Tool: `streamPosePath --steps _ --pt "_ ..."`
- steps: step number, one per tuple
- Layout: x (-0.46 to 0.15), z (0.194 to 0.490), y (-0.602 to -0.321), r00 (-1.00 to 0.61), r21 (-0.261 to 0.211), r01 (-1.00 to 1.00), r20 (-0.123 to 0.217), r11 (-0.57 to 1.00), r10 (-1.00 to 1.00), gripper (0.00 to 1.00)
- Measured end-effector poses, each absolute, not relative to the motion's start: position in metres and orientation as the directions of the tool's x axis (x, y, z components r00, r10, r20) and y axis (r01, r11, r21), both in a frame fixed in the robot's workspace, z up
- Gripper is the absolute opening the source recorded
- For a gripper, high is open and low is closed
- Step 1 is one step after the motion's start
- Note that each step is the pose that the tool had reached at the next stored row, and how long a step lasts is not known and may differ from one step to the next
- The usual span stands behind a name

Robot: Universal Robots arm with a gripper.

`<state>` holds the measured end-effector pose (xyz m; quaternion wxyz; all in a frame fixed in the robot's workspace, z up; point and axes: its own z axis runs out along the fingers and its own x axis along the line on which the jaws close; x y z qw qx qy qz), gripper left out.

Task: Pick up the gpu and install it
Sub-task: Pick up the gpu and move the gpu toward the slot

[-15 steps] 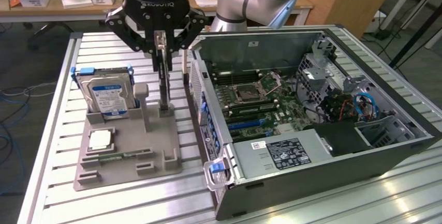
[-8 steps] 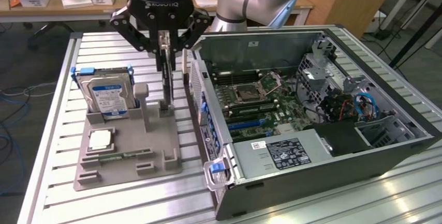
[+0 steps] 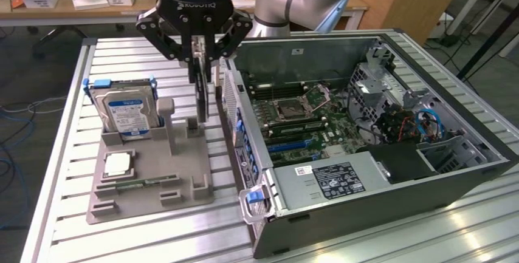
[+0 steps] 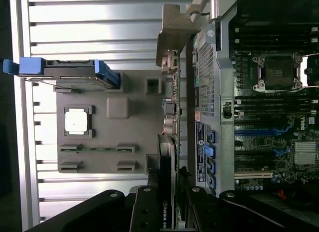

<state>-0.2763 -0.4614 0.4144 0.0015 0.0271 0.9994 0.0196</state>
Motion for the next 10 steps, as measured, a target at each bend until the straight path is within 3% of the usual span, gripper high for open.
streamPosePath --steps 10 --pt "-0.2675 0.4145 -0.4614 -0.999 0.039 0.054 -0.002 0.998 0.054 0.26"
